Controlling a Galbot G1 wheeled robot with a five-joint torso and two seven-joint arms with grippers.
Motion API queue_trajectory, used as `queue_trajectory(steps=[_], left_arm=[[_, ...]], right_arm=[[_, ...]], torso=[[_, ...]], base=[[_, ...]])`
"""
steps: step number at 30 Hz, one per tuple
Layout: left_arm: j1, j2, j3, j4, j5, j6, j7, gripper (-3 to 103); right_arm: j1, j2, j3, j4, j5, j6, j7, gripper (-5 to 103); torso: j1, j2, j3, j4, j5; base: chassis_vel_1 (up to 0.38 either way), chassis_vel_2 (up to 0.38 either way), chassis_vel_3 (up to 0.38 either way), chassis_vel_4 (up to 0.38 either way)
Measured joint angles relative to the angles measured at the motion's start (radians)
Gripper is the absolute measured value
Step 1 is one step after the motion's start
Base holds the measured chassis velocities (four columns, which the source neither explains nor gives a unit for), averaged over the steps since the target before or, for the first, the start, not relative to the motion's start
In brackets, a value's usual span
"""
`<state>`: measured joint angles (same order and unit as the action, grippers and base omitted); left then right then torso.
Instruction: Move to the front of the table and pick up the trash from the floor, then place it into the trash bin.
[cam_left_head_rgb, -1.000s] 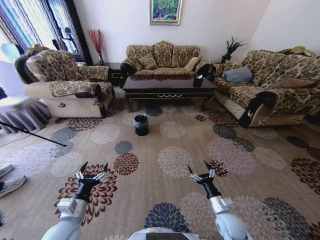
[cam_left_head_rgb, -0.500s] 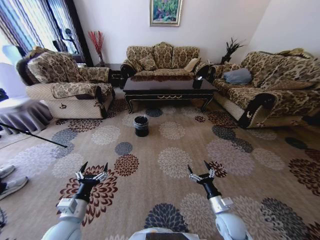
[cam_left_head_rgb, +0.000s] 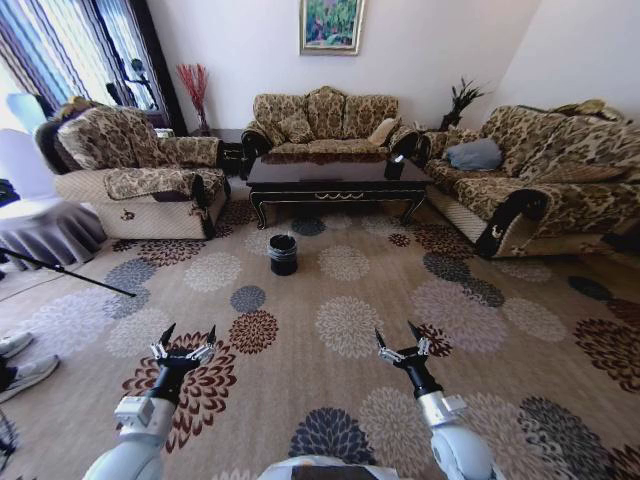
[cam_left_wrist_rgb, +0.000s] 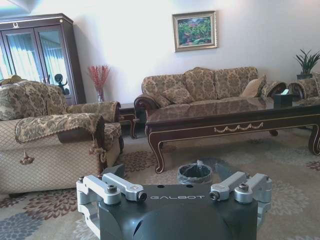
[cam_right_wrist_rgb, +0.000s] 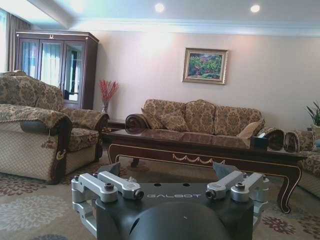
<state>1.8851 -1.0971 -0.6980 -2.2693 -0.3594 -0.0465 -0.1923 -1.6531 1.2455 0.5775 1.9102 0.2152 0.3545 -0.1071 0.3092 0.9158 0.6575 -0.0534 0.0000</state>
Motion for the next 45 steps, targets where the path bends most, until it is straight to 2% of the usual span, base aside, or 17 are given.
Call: queue_trajectory(steps=[45], left_arm=[[0.000,0.000,0.000,0.000,0.000,0.000,0.000,100]], right_arm=[[0.000,0.000,0.000,0.000,0.000,0.000,0.000,100]], torso=[[0.097,0.216,0.119,0.0000,0.0000]], base=[[0.000,0.000,0.000,0.000]])
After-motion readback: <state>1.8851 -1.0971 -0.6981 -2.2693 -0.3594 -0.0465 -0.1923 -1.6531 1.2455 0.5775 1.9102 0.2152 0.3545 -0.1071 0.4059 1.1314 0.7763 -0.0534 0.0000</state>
